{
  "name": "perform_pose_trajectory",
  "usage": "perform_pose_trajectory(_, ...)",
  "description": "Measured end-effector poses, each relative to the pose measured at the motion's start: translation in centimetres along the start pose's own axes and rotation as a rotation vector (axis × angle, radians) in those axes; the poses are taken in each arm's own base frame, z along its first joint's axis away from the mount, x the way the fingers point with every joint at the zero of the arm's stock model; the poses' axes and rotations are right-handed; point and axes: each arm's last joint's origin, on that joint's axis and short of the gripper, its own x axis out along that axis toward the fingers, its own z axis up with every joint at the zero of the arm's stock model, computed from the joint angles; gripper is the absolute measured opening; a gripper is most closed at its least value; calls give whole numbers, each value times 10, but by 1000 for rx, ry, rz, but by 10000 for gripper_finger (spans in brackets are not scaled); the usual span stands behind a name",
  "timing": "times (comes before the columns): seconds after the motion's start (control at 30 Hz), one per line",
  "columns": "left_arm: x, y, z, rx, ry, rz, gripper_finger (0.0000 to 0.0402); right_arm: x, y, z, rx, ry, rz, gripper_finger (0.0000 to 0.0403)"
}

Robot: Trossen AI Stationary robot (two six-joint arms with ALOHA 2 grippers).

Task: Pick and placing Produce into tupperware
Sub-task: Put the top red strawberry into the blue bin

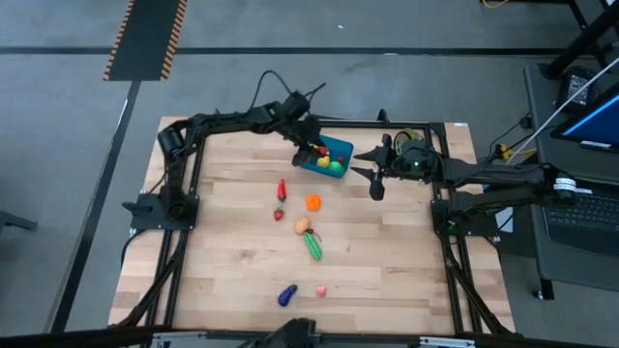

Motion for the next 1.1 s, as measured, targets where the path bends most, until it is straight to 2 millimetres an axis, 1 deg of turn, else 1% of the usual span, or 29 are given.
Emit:
perform_pose_trajectory(0.13, 6, 12, 6, -14, 84, 44, 130, 0, 0, 0, 3, 2, 0, 171)
perform_pose_trajectory(0.3, 12, 25, 4, -68, 165, 35, 130, 0, 0, 0, 3, 1, 1, 171)
perform_pose_trajectory(0.4, 16, 31, 5, -68, 222, 69, 130, 0, 0, 0, 3, 1, 1, 171)
perform_pose_trajectory(0.63, 23, 36, 1, -87, 296, 72, 130, 0, 0, 0, 3, 1, 2, 171)
perform_pose_trajectory(0.8, 22, 35, -4, -81, 375, 103, 130, 0, 1, 0, 1, -1, 5, 171)
perform_pose_trajectory(1.1, 21, 36, -9, -102, 401, 101, 130, 0, 1, 0, 2, -1, 4, 171)
